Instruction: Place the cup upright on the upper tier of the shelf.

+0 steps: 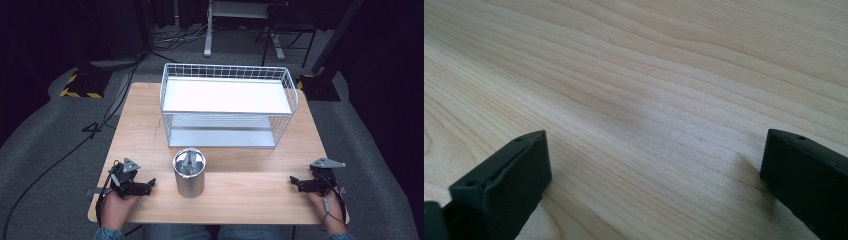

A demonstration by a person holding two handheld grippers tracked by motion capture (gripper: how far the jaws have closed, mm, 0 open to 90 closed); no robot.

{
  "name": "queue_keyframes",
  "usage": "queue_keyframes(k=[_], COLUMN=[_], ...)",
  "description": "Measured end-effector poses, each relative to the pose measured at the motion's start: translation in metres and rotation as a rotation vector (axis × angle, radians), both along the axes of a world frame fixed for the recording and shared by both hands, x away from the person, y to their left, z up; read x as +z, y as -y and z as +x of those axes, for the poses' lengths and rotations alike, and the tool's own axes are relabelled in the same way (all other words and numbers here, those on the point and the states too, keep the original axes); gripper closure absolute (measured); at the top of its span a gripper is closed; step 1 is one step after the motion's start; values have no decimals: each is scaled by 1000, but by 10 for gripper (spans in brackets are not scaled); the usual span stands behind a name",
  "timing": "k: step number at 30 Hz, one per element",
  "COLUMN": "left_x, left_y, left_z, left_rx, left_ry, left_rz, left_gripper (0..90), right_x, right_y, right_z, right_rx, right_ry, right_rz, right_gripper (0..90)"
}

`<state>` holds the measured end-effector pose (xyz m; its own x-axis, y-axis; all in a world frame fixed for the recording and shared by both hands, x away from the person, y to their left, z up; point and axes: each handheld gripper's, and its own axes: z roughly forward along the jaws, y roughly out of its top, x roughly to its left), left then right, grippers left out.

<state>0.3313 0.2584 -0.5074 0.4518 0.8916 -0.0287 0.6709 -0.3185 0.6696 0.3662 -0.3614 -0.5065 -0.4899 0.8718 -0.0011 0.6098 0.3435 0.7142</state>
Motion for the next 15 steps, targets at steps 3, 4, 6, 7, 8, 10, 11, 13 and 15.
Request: queue_keyframes(k=[3,4,6,7,8,10,11,13,15], left_x=[0,0,0,1,2,7,11,18,25], left_y=[0,0,0,0,-1,0,0,0,1], left_z=[0,0,0,0,0,-2,-3,-6,-10], left_rx=[-3,-4,-8,-7,-11,-16,-17,-34,-48], left_ry=[0,0,-2,-5,-4,7,14,24,34], left_rz=[1,1,3,-4,-5,-7,-12,-25,-39], left_gripper=[0,0,0,0,0,0,0,0,0], right_x=[0,0,0,0,0,0,0,0,0], right_y=[0,1,0,1,1,0,0,0,1], right_z=[0,0,0,0,0,0,0,0,0], right_rx=[-2,-2,-4,-3,-3,-4,-4,-4,-3], right_ry=[2,0,1,0,0,1,1,1,0], right_rz=[1,1,2,1,1,2,2,1,1], right_gripper=[12,12,12,12,13,12,13,12,14])
